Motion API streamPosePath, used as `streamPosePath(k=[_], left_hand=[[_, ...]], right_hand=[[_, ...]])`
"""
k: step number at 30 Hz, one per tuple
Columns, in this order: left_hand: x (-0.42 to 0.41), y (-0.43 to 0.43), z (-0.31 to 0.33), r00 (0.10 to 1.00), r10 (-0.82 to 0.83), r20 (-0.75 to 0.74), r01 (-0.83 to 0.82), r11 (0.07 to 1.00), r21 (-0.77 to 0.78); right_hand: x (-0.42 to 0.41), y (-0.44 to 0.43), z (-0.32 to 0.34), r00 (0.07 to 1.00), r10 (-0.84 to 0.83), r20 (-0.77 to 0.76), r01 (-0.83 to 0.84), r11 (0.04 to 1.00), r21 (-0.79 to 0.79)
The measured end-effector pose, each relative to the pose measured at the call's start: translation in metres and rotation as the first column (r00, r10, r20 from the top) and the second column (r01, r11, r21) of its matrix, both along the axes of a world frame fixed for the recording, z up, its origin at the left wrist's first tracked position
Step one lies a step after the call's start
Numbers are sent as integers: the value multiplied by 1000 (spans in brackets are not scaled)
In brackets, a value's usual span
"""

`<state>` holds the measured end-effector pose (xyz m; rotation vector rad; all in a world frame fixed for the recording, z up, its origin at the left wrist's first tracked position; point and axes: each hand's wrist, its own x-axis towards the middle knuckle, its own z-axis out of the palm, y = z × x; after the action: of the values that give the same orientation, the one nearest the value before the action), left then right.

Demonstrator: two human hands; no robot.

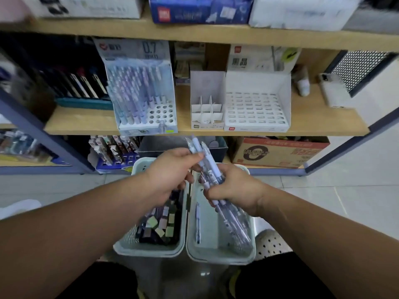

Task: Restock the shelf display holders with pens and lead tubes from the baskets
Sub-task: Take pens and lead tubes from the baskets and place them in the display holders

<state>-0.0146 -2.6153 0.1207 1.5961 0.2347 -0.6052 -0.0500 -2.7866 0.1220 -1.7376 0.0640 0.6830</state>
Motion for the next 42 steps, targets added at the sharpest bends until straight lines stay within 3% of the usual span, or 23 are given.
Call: streamPosePath(k=[4, 7, 16, 22, 26, 34, 38, 42], left_hand=[[-12, 12, 50, 998, 51, -22, -54, 986, -159], [-21, 16, 74, 995, 101, 22, -95, 976, -198], [-11, 29, 67, 958, 271, 97, -228, 921, -317], [18, 36, 52, 919, 357, 169, -302, 910, -284], [32, 40, 44, 878, 447, 172, -393, 877, -275], [42, 44, 41, 850, 526, 38, -480, 801, -357], [42, 45, 37, 885, 463, 46, -427, 848, -315], [40, 45, 34, 912, 400, 94, -368, 897, -245]], right_hand=[[-5, 10, 52, 997, 66, 40, -67, 998, 9], [-8, 20, 71, 998, 24, 55, -28, 997, 67], [12, 36, 77, 998, 17, -57, -4, 975, 223], [42, 50, 66, 1000, 10, -21, -6, 981, 193], [54, 62, 61, 999, -16, -47, 28, 962, 271], [64, 75, 52, 994, -82, -66, 101, 921, 375], [62, 71, 53, 999, -14, -44, 33, 882, 470], [59, 62, 52, 999, 34, -34, -14, 884, 467]])
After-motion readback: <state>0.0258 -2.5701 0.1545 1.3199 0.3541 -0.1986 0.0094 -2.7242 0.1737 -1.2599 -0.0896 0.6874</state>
